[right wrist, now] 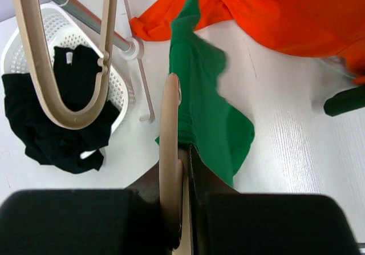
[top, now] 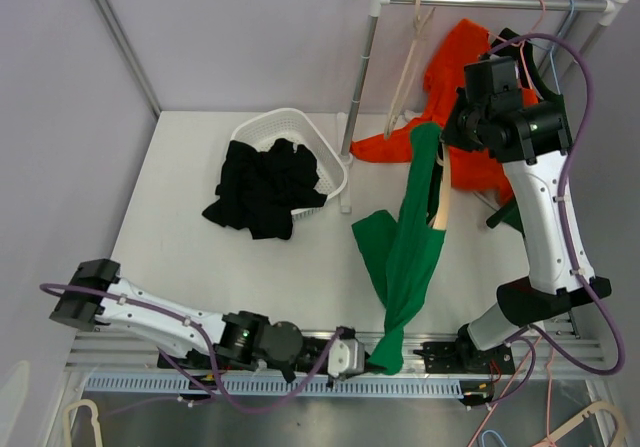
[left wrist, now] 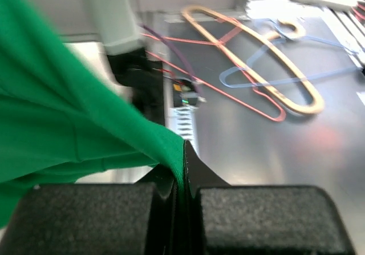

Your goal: Remove the t-shirt from the hanger

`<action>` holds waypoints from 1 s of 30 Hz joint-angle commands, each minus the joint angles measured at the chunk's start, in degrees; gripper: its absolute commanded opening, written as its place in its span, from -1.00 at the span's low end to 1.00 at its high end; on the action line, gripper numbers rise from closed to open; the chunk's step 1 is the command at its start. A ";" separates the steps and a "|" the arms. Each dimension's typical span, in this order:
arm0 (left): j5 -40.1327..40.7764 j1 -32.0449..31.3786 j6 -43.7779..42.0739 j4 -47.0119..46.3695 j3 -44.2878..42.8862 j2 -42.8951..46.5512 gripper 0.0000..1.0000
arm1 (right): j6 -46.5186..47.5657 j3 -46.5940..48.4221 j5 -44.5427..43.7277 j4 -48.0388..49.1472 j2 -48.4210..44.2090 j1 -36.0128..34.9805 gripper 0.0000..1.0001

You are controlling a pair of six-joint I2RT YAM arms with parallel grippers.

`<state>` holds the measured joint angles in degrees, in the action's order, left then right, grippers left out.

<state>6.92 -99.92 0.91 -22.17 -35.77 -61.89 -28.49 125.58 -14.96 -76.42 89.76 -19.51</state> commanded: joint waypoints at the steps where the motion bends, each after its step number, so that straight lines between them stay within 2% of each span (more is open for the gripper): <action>1: -3.22 -5.18 -0.29 -1.73 -4.99 -4.55 -0.99 | 1.25 -0.76 -0.51 4.26 1.38 -0.18 -1.00; 7: -6.13 -13.36 -0.73 -1.65 -11.86 -12.02 -0.99 | 0.36 -0.96 -1.12 7.25 2.44 0.43 -1.00; 12: -1.22 -13.29 -0.73 -2.00 -10.74 -12.73 -0.99 | 0.80 0.81 0.80 4.97 3.32 0.52 -1.00; 15: 4.32 -10.13 -2.05 1.06 -10.11 -11.68 -0.99 | 1.59 1.42 3.79 2.78 3.06 0.52 -1.00; 16: 2.50 -6.81 -1.44 1.69 -9.76 -9.94 -0.99 | 1.60 1.68 3.54 2.16 2.88 0.52 -1.00; 19: 1.42 -3.45 -1.61 0.82 -5.64 -5.89 -0.99 | 2.03 0.11 2.39 2.15 0.95 0.52 -1.00; 21: 7.04 -2.57 -1.96 3.18 -5.54 -3.16 -0.99 | 2.04 -2.61 4.32 3.47 -0.71 0.44 -1.00; 22: 8.71 -0.30 -0.66 7.63 -7.54 -2.46 -0.99 | 1.95 -4.36 6.59 6.52 -3.68 0.00 -1.00; 23: 8.73 1.64 1.88 7.67 -8.69 -2.45 -0.99 | 1.86 -6.64 6.61 8.72 -5.54 0.00 -1.00; 24: 7.94 3.57 3.91 13.15 -9.83 -2.54 -0.99 | 1.69 -11.80 7.83 11.10 -7.64 -0.87 -1.00; 25: 6.63 7.85 7.15 15.38 -13.33 -2.71 -0.99 | 1.51 -14.55 8.19 13.56 -11.76 -1.49 -1.00; 27: 4.34 10.96 8.40 17.59 -15.11 -3.06 -0.99 | 0.90 -19.99 9.50 20.85 -15.73 -2.29 -1.00; 28: 4.16 13.06 8.93 18.21 -15.55 -3.24 -0.99 | 0.37 -23.94 10.03 22.53 -17.40 -2.38 -1.00; 30: 4.24 14.74 9.02 20.31 -18.45 -4.55 -0.99 | -0.51 -25.29 10.91 23.95 -19.53 -2.38 -1.00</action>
<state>11.94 -87.11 6.33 -6.22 -49.52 -66.08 -28.25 101.62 -7.27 -62.76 74.39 -21.61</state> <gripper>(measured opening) 0.009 0.091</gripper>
